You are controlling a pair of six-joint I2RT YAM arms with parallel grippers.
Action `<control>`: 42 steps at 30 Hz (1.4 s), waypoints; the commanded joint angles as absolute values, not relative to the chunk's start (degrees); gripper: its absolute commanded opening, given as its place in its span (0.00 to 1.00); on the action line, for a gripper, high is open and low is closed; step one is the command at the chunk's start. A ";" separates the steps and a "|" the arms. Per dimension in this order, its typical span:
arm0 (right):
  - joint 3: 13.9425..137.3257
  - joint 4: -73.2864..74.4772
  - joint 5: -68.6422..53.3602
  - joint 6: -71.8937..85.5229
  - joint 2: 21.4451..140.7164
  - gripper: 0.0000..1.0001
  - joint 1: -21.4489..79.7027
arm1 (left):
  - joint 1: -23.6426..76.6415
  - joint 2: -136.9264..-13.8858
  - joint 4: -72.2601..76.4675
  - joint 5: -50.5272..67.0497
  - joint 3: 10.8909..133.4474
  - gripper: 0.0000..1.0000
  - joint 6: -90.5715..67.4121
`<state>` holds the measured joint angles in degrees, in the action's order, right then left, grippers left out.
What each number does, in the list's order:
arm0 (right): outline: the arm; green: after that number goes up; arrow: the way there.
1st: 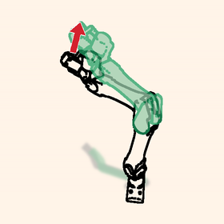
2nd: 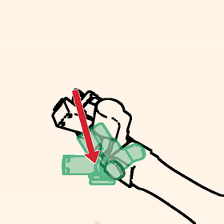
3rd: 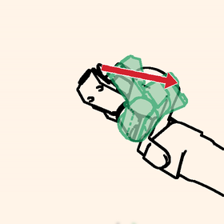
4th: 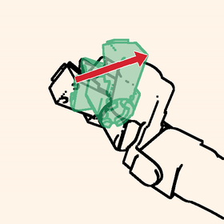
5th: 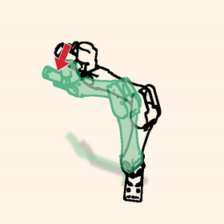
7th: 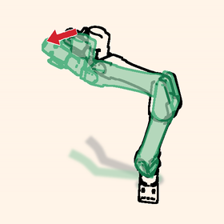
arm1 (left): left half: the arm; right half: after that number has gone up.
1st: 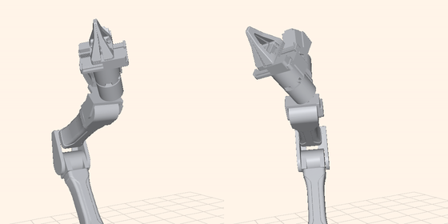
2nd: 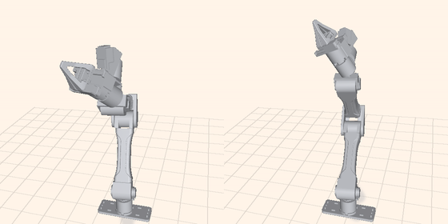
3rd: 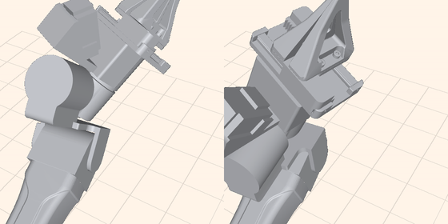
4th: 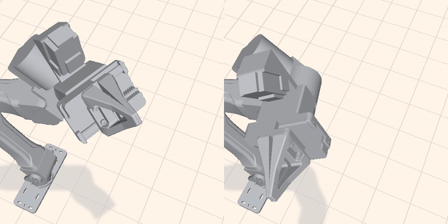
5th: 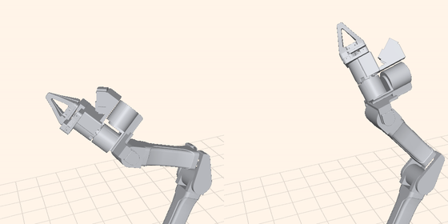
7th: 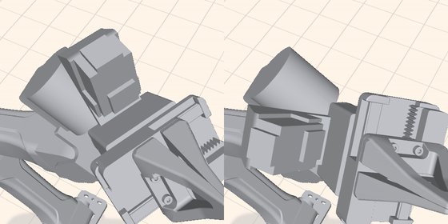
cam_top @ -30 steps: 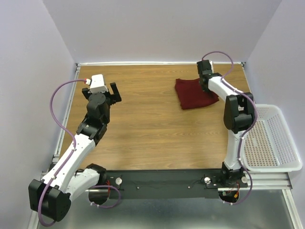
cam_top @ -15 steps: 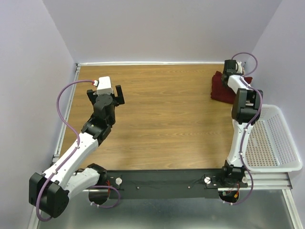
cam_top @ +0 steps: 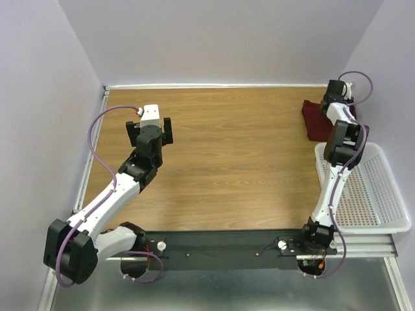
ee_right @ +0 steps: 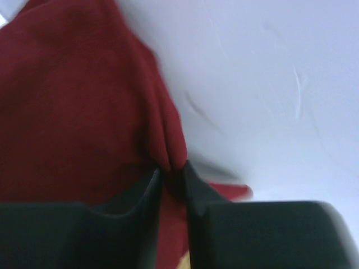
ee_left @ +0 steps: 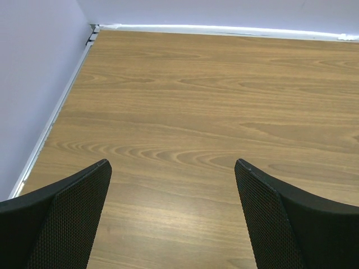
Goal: Fold and stack the t-shirts
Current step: Neatly place the folded tshirt to the corner, then reset both grippers
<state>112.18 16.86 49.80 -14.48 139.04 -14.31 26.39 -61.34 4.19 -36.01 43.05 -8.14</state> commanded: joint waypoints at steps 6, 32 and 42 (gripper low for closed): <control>117.68 15.90 42.72 -10.55 140.10 0.54 -15.12 | 26.63 -63.28 5.54 -37.18 43.33 0.98 -7.47; 75.17 22.59 8.87 16.17 51.75 1.00 -10.21 | 26.63 -31.13 0.54 -31.11 40.34 0.98 -10.90; 61.72 22.76 16.61 12.57 21.92 1.00 -2.20 | 26.63 -16.00 -4.83 -31.20 40.96 0.98 -14.67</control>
